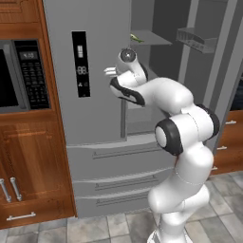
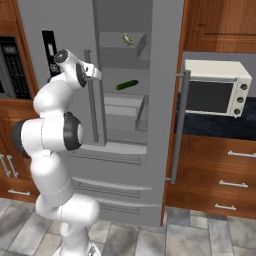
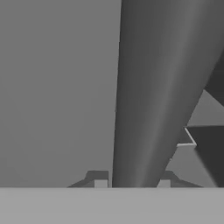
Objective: Gather the cucumber and broccoli from the fridge and place them on a tray on the dining counter. Then gather the chicken drumstick and fish from the fridge and place them on the other tray.
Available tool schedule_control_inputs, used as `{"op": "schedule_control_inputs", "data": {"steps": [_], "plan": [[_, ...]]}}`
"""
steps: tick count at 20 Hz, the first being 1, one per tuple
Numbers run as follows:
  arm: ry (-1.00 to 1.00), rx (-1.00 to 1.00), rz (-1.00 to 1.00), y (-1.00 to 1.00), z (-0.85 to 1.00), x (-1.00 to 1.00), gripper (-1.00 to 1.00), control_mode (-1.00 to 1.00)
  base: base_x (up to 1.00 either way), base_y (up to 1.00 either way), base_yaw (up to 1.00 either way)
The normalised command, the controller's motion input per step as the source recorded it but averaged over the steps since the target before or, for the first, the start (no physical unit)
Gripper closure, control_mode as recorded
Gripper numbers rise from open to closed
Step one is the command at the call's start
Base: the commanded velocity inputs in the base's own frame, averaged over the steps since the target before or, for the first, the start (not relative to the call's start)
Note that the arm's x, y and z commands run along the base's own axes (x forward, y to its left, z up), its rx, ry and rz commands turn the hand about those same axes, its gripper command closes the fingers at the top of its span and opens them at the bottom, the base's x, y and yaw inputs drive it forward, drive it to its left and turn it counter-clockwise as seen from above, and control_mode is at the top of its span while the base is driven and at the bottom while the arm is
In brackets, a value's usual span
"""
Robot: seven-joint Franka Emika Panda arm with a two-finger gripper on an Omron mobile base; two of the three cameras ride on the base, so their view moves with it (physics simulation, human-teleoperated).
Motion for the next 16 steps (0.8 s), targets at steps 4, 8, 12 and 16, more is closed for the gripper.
{"op": "schedule_control_inputs", "data": {"steps": [4, 8, 12, 16], "plan": [[-0.01, -0.02, 0.17, 0.86, 0.0, -0.49, 1.0, -1.0, 0.0, 0.0, 0.0], [-0.03, -0.04, 0.16, 0.96, -0.02, -0.74, 1.0, -1.0, 0.0, 0.0, 0.0], [-0.06, -0.08, 0.14, 1.0, -0.07, -0.87, 1.0, -1.0, 0.0, 0.0, 0.0], [-0.08, -0.09, 0.08, 1.0, -0.02, -0.8, 1.0, -1.0, 0.0, 0.0, 0.0]]}}
